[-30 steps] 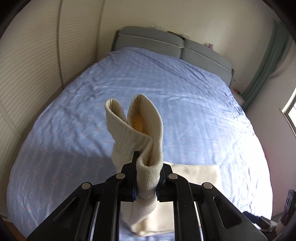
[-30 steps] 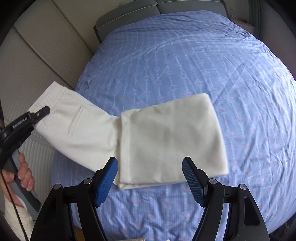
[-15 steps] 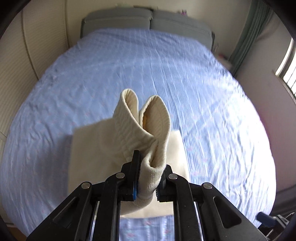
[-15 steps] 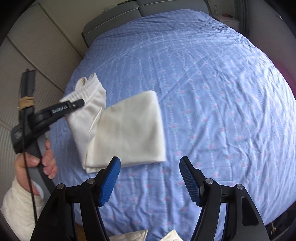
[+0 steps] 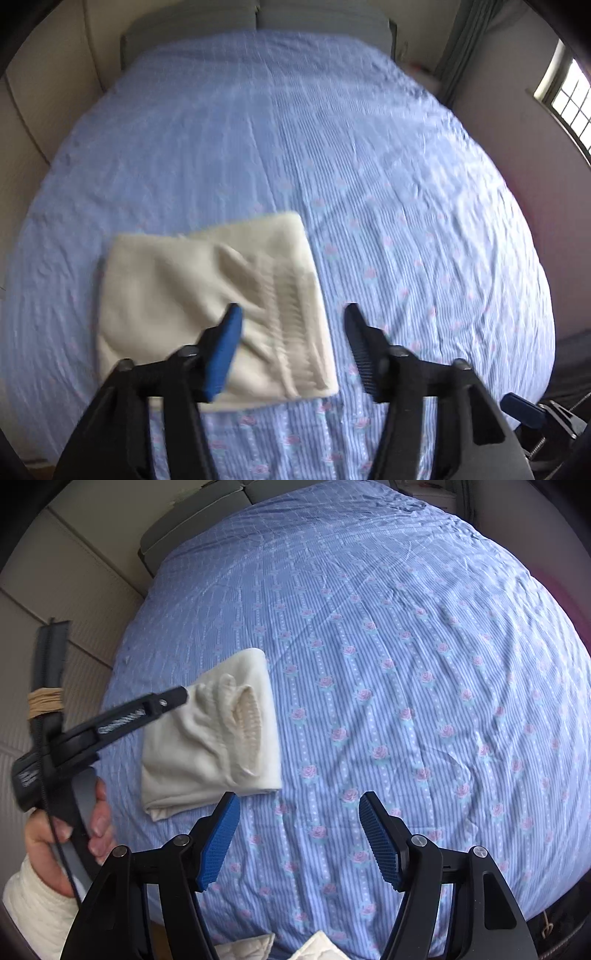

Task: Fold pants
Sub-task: 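Open the left tool and release the folded waistband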

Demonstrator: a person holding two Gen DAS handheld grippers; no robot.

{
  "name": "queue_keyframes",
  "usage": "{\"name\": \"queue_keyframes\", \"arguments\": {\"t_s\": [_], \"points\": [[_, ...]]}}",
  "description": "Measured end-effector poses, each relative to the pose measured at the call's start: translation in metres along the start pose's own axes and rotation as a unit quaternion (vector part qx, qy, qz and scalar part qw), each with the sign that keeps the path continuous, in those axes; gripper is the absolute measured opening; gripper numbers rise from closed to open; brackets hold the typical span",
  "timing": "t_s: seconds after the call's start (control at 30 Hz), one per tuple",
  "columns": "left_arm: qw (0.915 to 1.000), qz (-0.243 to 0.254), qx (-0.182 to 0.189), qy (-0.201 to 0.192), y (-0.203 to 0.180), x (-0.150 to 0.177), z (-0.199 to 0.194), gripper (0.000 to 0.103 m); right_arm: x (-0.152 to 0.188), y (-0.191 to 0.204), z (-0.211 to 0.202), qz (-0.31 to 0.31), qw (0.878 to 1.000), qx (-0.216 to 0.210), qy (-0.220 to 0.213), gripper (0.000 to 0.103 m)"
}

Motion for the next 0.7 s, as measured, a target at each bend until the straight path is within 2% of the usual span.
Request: {"name": "queue_keyframes", "arguments": {"t_s": [0.07,0.17,0.27,0.37,0.5,0.63,0.7], "points": [[0.9998,-0.010,-0.003,-0.014,0.019,0.000,-0.015,0.061,-0.001,0.006,0.004,-0.005,1.000,-0.009,0.002,0.069],[0.9982,-0.015,-0.050,-0.029,0.067,0.006,-0.026,0.065,-0.005,0.021,0.019,-0.022,0.999,-0.026,0.010,0.069],[0.9945,-0.035,-0.098,-0.011,0.125,0.026,-0.024,0.066,-0.013,0.043,0.041,-0.059,0.997,-0.044,0.015,0.069],[0.9923,-0.061,-0.105,0.022,0.158,0.048,-0.010,0.066,-0.023,0.064,0.074,-0.095,0.993,-0.066,0.033,0.069],[0.9902,-0.076,-0.103,0.056,0.174,0.068,0.016,0.067,-0.032,0.080,0.119,-0.123,0.988,-0.074,0.061,0.064],[0.9896,-0.080,-0.087,0.082,0.171,0.082,0.039,0.067,-0.040,0.076,0.168,-0.128,0.986,-0.053,0.096,0.055],[0.9892,-0.083,-0.081,0.089,0.168,0.087,0.043,0.067,-0.043,0.070,0.185,-0.118,0.986,-0.041,0.108,0.053]]}}
Point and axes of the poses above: each gripper's, at about its wrist camera, not at the fingertips, and z roughly the way its jaws point, y to its left, x to its underside, the point moved 10 cm from there along z, roughly the way its jaws point, and after that the axes turned 11 degrees about -x, right-handed, at the moved point
